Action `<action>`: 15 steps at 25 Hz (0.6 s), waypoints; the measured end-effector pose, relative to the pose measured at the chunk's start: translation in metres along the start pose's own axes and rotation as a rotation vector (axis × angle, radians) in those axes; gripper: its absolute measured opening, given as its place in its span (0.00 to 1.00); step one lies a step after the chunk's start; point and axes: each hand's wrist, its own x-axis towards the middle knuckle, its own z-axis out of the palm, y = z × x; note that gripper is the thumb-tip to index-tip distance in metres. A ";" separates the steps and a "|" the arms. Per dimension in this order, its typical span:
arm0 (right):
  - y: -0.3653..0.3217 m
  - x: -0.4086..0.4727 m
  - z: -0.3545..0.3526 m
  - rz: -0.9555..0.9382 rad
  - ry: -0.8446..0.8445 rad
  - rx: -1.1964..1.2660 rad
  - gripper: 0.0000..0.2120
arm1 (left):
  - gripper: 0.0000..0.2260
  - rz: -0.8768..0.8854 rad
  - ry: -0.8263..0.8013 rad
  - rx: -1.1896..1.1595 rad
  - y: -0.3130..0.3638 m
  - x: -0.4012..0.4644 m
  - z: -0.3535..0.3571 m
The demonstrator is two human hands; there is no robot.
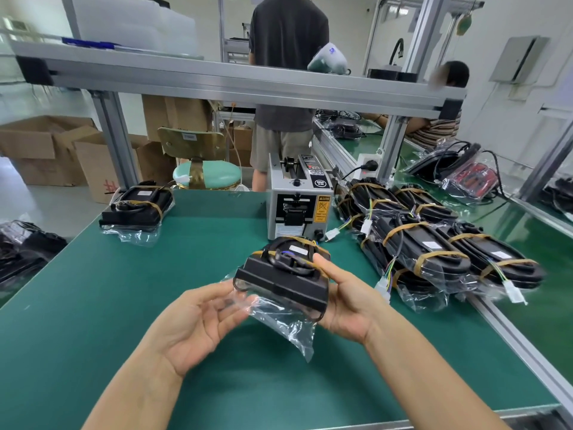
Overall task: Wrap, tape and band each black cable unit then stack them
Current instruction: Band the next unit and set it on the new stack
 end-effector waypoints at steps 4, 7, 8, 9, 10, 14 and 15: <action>0.007 0.008 0.006 -0.171 0.036 -0.233 0.27 | 0.10 -0.069 0.093 -0.260 -0.015 0.003 -0.014; 0.015 0.017 0.011 -0.333 0.047 -0.379 0.25 | 0.12 -0.098 0.126 -0.354 -0.024 0.006 -0.018; 0.018 0.021 0.014 -0.384 0.026 -0.408 0.25 | 0.12 -0.099 0.149 -0.327 -0.027 0.008 -0.017; 0.020 0.025 0.016 -0.441 0.003 -0.437 0.26 | 0.13 -0.093 0.172 -0.288 -0.029 0.010 -0.016; 0.022 0.029 0.019 -0.496 -0.017 -0.470 0.30 | 0.14 -0.077 0.181 -0.252 -0.032 0.013 -0.015; 0.027 0.050 0.033 -0.610 -0.091 -0.569 0.40 | 0.19 0.087 0.169 -0.296 -0.030 0.027 -0.013; 0.028 0.056 0.037 -0.612 -0.086 -0.573 0.39 | 0.19 0.124 0.184 -0.312 -0.026 0.031 -0.013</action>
